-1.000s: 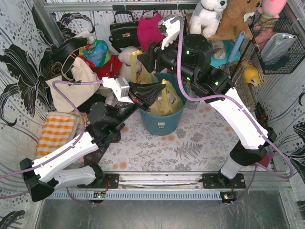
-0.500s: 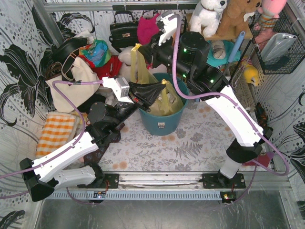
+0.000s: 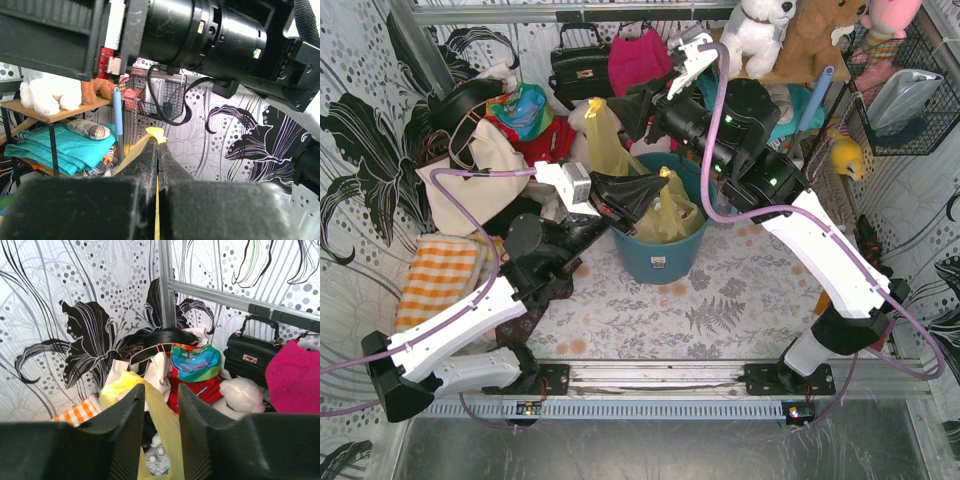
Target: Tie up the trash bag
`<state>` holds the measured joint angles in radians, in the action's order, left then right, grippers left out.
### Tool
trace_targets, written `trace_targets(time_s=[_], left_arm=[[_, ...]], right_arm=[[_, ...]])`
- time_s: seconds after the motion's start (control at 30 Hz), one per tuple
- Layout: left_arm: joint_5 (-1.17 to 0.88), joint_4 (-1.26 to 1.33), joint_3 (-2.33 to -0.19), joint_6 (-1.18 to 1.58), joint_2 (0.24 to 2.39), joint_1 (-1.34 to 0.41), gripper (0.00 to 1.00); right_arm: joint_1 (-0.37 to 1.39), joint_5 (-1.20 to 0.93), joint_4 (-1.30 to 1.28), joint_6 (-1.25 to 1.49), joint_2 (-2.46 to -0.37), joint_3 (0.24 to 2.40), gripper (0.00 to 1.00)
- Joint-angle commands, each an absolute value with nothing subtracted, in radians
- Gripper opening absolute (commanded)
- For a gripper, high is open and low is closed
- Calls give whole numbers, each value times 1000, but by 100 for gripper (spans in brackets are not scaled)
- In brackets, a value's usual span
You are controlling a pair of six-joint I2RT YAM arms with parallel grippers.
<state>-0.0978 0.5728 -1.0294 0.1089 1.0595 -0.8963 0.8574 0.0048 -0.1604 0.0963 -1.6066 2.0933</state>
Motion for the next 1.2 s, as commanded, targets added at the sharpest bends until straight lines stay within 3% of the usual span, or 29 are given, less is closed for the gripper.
trace_targets(time_s=[0.0,0.27,0.47,0.67,0.77,0.87,1.07,1.17], left_arm=[[-108,620,-1049,118,1065,-899,0],[-115,622,-1056,120,1073,-899,0],[-113,610,-1061,116,1070,-898,0],[-113,611,-1060,115,1069,-899,0],[-114,611,-1055,115,1067,-899,0],[-110,611,-1054,115,1065,-899,0],[-110,615,-1058,114,1067,-899,0],[-109,616,-1065,110,1075,-899,0]], right_arm=[[863,3,-109,101,-1532,2054,49],[864,-124,-193,147,-1589,2154,81],[864,-182,-259,160,-1656,2244,88],[864,-123,-306,154,-1697,2263,88],[864,-108,-305,149,-1699,2255,83],[863,-110,-303,147,-1700,2250,69],[864,-115,-268,146,-1674,2222,34],[863,-121,-255,133,-1672,2219,8]])
